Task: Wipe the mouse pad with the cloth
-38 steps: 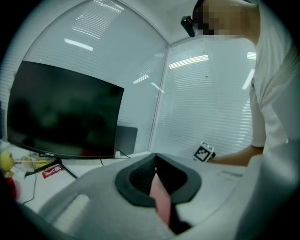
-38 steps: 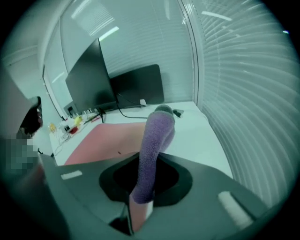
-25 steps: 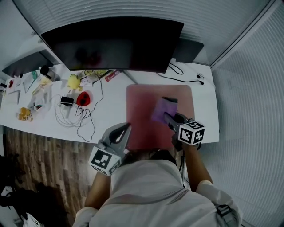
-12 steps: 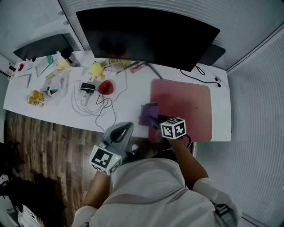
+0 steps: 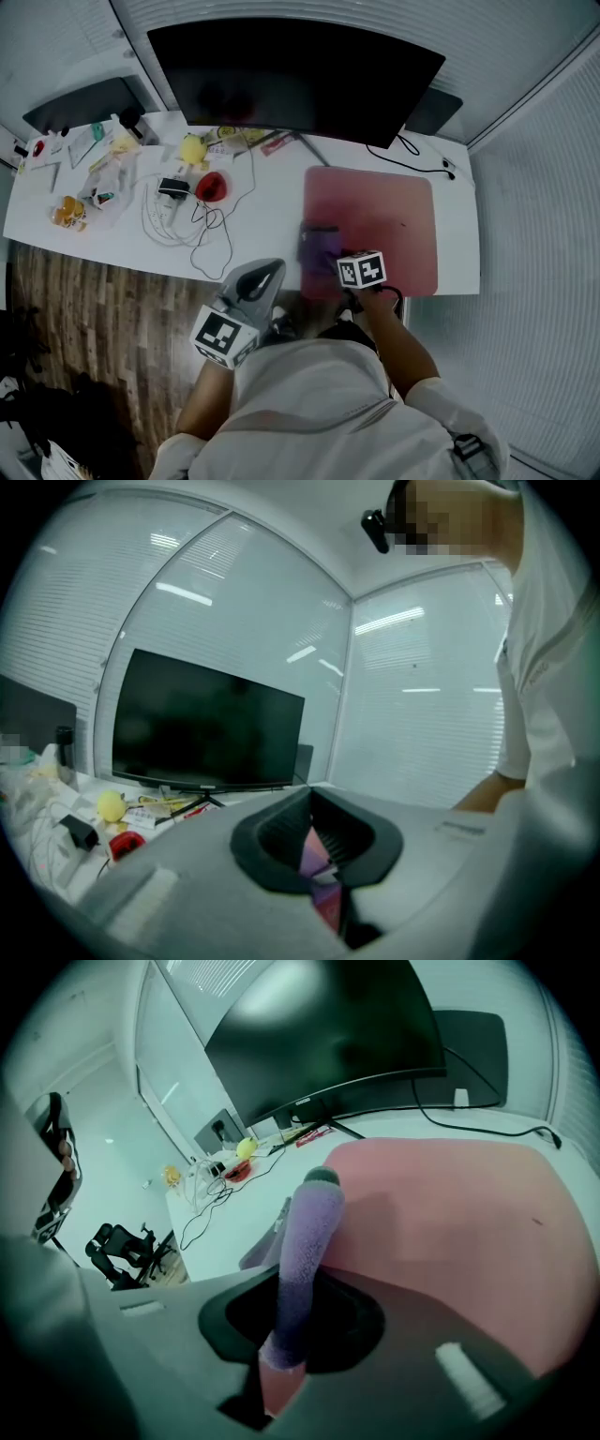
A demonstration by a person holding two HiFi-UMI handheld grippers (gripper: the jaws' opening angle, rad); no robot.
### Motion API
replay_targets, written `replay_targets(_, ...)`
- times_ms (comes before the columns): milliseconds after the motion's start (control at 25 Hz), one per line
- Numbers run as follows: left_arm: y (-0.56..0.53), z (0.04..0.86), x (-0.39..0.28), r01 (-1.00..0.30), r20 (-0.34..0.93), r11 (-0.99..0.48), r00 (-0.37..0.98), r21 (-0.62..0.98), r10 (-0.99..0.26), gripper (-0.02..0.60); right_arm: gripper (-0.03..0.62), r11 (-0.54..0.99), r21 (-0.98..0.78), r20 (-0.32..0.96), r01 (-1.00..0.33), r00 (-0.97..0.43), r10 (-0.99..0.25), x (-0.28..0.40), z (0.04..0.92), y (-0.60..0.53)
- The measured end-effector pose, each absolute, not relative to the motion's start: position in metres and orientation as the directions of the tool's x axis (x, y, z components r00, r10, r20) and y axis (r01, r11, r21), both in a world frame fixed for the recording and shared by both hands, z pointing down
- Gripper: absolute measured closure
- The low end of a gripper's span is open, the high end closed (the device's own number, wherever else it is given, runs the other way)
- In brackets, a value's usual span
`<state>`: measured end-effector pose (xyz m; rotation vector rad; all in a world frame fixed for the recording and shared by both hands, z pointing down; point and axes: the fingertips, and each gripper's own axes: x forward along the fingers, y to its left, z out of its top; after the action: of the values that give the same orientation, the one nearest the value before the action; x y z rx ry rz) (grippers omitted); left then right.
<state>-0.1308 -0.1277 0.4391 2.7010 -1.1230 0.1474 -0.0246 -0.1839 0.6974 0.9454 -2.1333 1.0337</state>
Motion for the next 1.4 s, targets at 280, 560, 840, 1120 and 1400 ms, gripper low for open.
replay_targets(280, -0.128, 0.435, -0.059, -0.701, 0.185, -0.697, 0.712, 0.148, -0.677, 0.583, 0.539, 0.366, -0.412, 0.745, -0.834, -0.54, -0.391, 0.077, 0.701, -0.187)
replay_targets(560, -0.123, 0.438, 0.013, -0.699, 0.194, -0.698, 0.714, 0.155, -0.672, 0.583, 0.539, 0.294, -0.394, 0.758, -0.871, -0.489, -0.432, 0.188, 0.707, -0.184)
replay_targets(840, -0.118, 0.45, 0.087, -0.685, 0.197, -0.709, 0.728, 0.168, -0.657, 0.583, 0.539, 0.24, -0.366, 0.762, -0.899, -0.437, -0.477, 0.286, 0.709, -0.181)
replay_targets(1120, -0.108, 0.458, 0.128, -0.68, 0.219, -0.711, 0.732, 0.179, -0.645, 0.583, 0.539, 0.162, -0.302, 0.779, -0.939, -0.342, -0.526, 0.379, 0.708, -0.165)
replay_targets(1400, -0.099, 0.452, 0.121, -0.666, 0.208, -0.723, 0.745, 0.182, -0.634, 0.583, 0.539, 0.118, -0.307, 0.702, -0.944, -0.309, -0.642, 0.387, 0.666, -0.14)
